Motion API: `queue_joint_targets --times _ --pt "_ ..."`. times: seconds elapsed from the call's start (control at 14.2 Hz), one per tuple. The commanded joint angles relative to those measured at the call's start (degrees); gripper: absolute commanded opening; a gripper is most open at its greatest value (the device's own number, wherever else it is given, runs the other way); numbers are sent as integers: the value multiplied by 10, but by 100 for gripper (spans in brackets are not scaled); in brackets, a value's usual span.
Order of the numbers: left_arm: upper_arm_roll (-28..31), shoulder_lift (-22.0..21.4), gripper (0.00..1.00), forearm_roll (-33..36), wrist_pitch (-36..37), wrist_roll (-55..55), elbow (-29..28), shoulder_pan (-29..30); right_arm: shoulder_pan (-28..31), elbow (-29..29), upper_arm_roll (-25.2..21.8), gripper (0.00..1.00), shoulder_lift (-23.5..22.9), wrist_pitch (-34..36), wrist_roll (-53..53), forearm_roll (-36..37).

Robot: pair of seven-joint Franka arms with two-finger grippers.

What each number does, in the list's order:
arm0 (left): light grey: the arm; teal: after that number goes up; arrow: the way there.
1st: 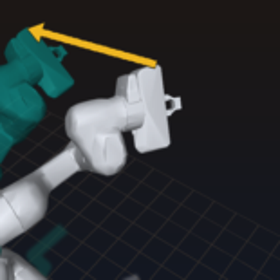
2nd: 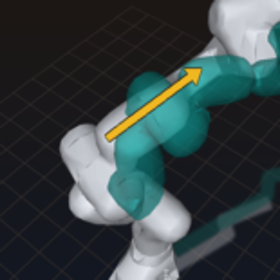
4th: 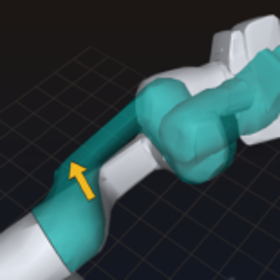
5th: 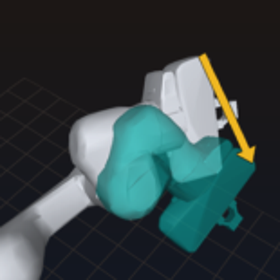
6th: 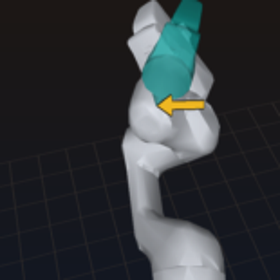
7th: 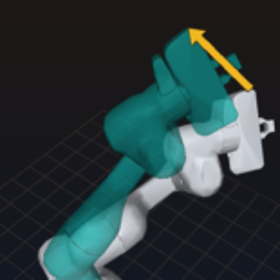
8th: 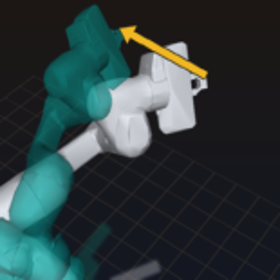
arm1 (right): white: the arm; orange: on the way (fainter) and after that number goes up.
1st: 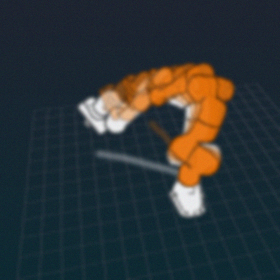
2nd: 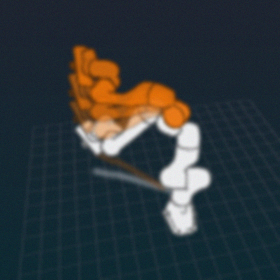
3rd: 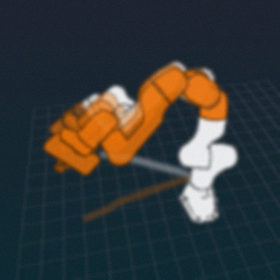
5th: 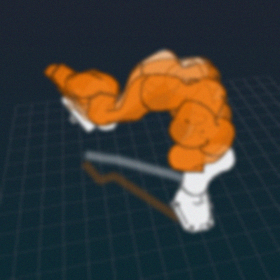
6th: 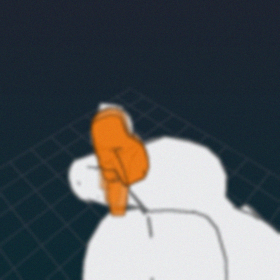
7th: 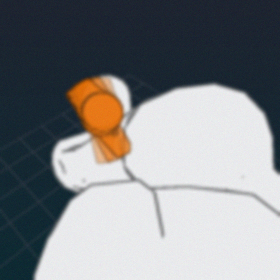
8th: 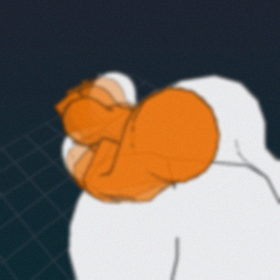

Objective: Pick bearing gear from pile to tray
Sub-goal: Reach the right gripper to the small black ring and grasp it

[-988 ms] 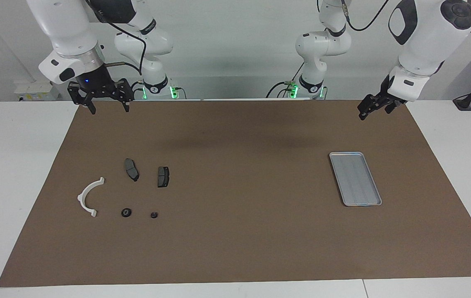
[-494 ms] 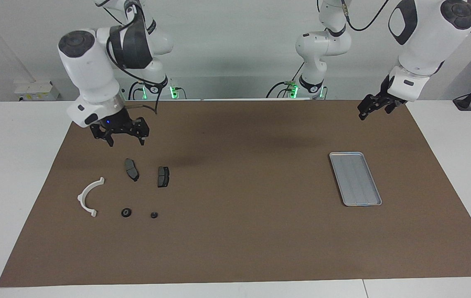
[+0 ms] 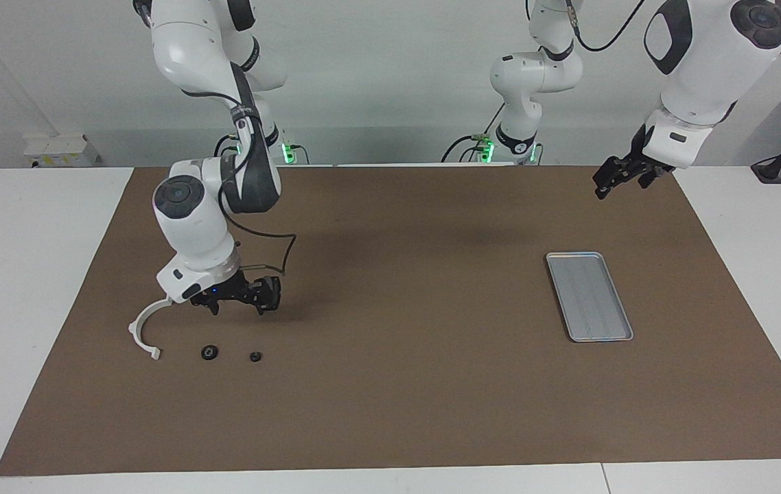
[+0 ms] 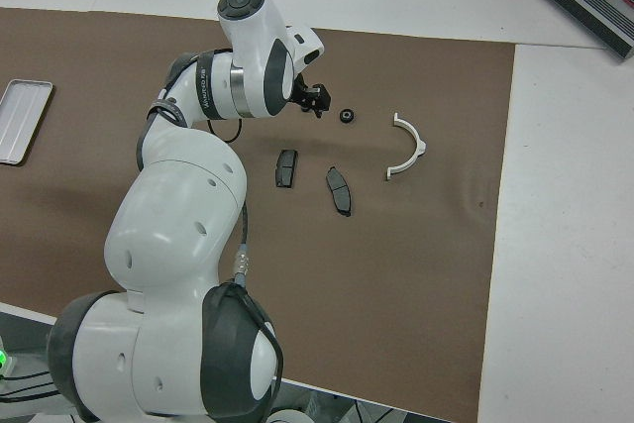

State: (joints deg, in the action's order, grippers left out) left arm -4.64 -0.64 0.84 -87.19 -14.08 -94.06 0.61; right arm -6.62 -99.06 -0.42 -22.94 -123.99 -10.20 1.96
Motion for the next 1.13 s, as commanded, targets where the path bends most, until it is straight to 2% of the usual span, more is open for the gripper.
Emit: queue_joint_targets --times 0.0,0.07,0.49,1.06 --pt "-3 -12 100 -6 7 4 -7 4 1 85 2 98 -78 9 -46 25" --pt "-3 -12 100 -6 7 4 -7 4 -3 110 2 98 -100 13 -56 26" --pt "-3 -12 100 -6 7 4 -7 4 -22 142 2 96 -152 12 -122 26" --pt "-3 -12 100 -6 6 3 -7 4 -15 170 2 92 -170 12 -122 20"
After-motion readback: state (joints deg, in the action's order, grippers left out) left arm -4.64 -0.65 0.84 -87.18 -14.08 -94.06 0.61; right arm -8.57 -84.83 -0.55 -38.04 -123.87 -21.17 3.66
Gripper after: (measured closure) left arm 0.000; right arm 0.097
